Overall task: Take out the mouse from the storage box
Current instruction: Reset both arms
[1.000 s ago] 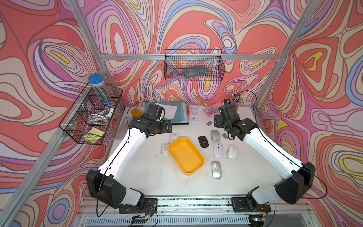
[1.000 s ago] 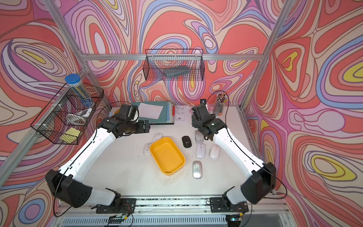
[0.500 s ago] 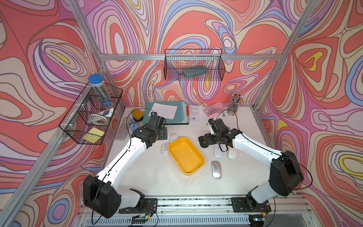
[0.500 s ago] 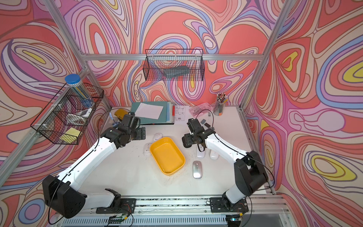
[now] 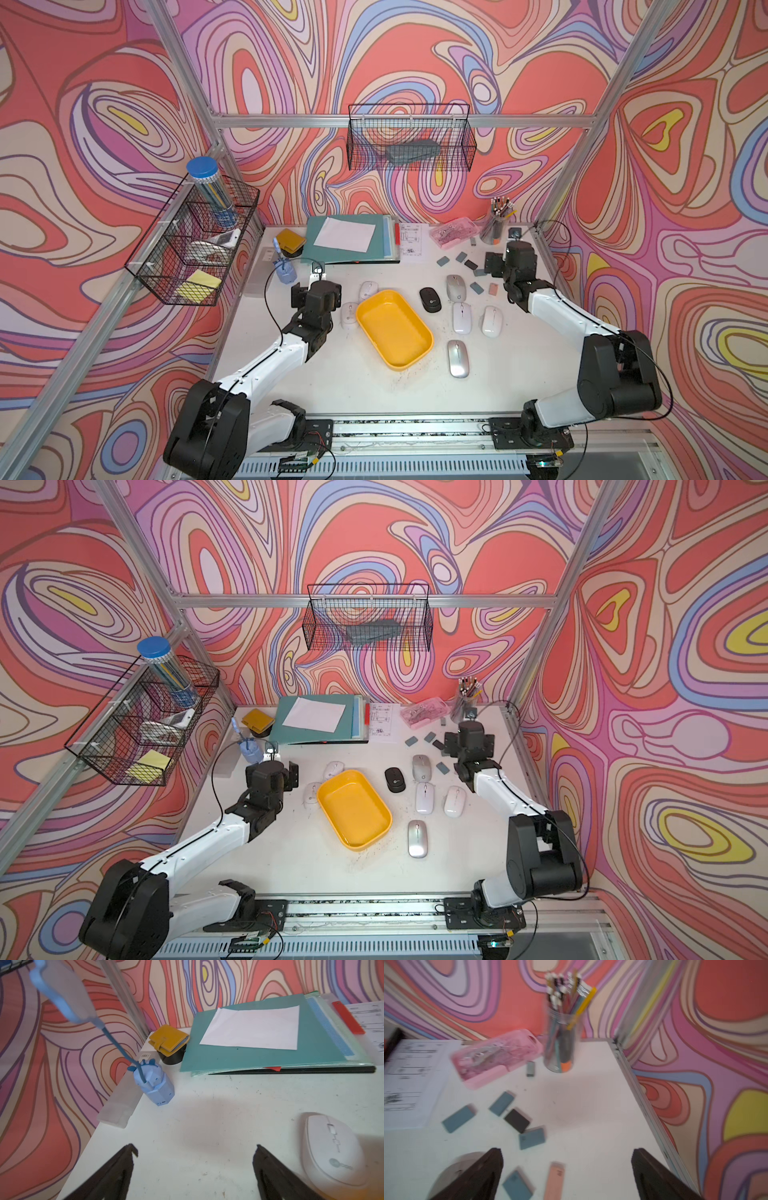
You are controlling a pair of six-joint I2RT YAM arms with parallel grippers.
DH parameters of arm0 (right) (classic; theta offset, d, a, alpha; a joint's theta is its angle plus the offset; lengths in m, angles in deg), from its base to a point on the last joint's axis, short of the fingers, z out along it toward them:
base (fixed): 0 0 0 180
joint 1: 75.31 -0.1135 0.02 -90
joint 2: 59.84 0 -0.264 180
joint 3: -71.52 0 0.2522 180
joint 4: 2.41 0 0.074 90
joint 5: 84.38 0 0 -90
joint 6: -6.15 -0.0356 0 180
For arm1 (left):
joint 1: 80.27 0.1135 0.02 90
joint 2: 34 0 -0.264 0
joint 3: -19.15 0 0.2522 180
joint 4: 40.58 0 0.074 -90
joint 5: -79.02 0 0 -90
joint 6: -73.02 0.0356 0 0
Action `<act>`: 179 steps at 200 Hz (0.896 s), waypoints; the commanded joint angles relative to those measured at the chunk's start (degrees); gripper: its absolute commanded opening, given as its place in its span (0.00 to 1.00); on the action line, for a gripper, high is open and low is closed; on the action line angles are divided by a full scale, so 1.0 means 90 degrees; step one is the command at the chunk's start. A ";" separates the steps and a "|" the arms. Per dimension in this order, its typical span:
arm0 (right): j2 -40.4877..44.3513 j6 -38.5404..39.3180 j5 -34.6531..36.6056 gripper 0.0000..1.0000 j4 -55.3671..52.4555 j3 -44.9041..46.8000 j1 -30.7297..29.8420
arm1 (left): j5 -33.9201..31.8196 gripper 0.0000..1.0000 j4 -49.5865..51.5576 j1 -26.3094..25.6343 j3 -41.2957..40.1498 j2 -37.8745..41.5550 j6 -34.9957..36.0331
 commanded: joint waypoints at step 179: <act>-0.1363 -0.0147 -0.0866 0.98 0.5563 0.2567 0.0187 | 0.1609 0.99 -0.5600 0.1151 -0.1648 -0.2201 0.1120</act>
